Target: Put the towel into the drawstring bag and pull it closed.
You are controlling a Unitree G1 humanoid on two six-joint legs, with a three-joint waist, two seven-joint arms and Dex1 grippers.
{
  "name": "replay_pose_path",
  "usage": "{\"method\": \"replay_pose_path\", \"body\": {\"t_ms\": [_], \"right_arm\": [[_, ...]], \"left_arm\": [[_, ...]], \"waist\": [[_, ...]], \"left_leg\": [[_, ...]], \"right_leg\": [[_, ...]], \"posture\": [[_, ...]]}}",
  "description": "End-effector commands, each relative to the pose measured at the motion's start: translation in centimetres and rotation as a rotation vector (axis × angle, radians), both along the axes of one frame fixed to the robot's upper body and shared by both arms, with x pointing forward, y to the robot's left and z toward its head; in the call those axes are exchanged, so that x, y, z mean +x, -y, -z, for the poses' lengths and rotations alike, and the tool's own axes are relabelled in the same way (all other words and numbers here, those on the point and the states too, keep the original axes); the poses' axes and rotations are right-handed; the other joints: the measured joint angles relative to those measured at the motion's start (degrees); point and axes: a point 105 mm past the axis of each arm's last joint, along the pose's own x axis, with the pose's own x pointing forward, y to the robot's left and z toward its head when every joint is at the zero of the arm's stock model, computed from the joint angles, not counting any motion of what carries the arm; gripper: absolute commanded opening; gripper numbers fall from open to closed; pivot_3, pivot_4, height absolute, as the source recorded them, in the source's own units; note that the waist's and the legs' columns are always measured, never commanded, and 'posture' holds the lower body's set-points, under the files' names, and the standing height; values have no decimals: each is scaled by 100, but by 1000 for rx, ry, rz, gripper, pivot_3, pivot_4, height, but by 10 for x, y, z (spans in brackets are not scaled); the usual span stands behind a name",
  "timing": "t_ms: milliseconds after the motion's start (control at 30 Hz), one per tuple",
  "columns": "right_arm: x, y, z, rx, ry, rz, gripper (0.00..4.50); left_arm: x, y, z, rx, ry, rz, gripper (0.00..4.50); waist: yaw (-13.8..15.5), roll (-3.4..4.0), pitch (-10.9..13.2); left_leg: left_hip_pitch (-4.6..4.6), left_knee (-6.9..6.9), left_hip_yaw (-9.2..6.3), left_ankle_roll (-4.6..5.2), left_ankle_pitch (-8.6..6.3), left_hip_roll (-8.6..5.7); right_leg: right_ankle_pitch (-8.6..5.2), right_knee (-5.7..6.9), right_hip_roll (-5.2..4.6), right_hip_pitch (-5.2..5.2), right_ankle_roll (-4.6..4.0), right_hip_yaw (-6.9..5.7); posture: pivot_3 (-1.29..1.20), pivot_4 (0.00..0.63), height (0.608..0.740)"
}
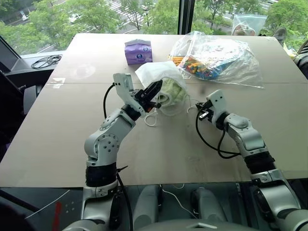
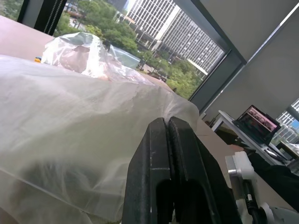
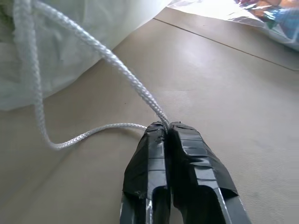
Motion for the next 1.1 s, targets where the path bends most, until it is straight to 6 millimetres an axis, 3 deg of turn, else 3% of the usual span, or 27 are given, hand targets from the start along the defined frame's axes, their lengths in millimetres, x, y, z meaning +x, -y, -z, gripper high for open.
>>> {"method": "replay_pose_path", "body": {"t_ms": [33, 67, 100, 167, 367, 467, 533, 633, 733, 800, 867, 1100], "right_arm": [[8, 12, -32, 29, 105, 59, 67], [8, 13, -33, 28, 107, 64, 67], [9, 14, -33, 26, 109, 73, 0], [10, 16, -34, 19, 112, 88, 0], [11, 18, -36, 24, 115, 110, 0], [12, 18, -35, 25, 114, 113, 0], [12, 17, -35, 28, 112, 114, 0], [12, 15, -34, 28, 109, 106, 0], [12, 13, -34, 21, 113, 99, 0], [12, 12, -34, 26, 113, 101, 0], [12, 11, -34, 30, 111, 99, 0], [12, 8, -33, 29, 110, 91, 0]], "left_arm": [[7, -1, 10, 116, -3, -49, 0], [9, -1, 16, 152, -13, -54, 0], [10, 1, 17, 165, -3, -48, 419], [11, 3, 9, 127, 30, -21, 789], [5, -10, -13, 81, 117, -35, 3670], [-17, -31, -30, -1, 165, 28, 3670], [-28, -39, -27, 7, 147, 66, 3670], [-38, -48, -10, 98, 92, 77, 3670], [-37, -73, 13, 181, 22, -11, 3670], [-36, -89, 40, 301, -47, -72, 3670], [-37, -92, 60, 382, -87, -77, 3670], [-30, -75, 98, 536, -108, -44, 3670]], "waist": [[0, 0, 0], [-6, 0, 0], [-10, 1, 0], [-11, 1, 0], [-34, 1, 0], [-82, 2, 1], [-90, 3, 2], [-80, 5, 1], [-67, 5, 1], [-57, 5, 1], [-65, 8, 1], [-54, 9, 1]], "left_leg": [[0, 0, 0, -8, 5, -2], [1, 0, 1, -15, 10, -12], [2, 0, 0, -15, 9, -17], [2, 0, 0, -13, 8, -17], [2, 0, -1, -15, 9, -7], [2, -1, 2, -18, 11, 2], [3, -3, 3, -19, 11, 6], [8, -5, 4, -21, 12, 8], [9, -3, 7, -20, -1, 8], [9, -2, 6, -26, -15, 8], [11, -2, 6, -28, -16, 9], [9, -8, 14, -29, -17, 11]], "right_leg": [[0, 1, 0, 0, 0, 0], [0, 1, 1, 0, 0, 0], [0, 2, 1, 0, 0, 0], [0, 2, 1, 0, 0, 0], [0, 2, -1, 0, 0, 1], [0, 3, -1, -1, 0, 2], [0, 3, 0, -3, 0, 3], [0, 5, 1, -2, -1, 2], [0, 5, 0, -1, -1, 3], [-12, 5, 0, -4, -22, 1], [-13, 5, 0, -6, -26, 2], [-10, 4, -8, -13, -32, 6]], "posture": [[0, 150, 739], [0, 150, 739], [0, 150, 739], [0, 150, 739], [0, 150, 739], [0, 150, 739], [0, 150, 739], [0, 150, 739], [0, 150, 739], [0, 150, 739], [0, 150, 739], [0, 150, 739]]}}
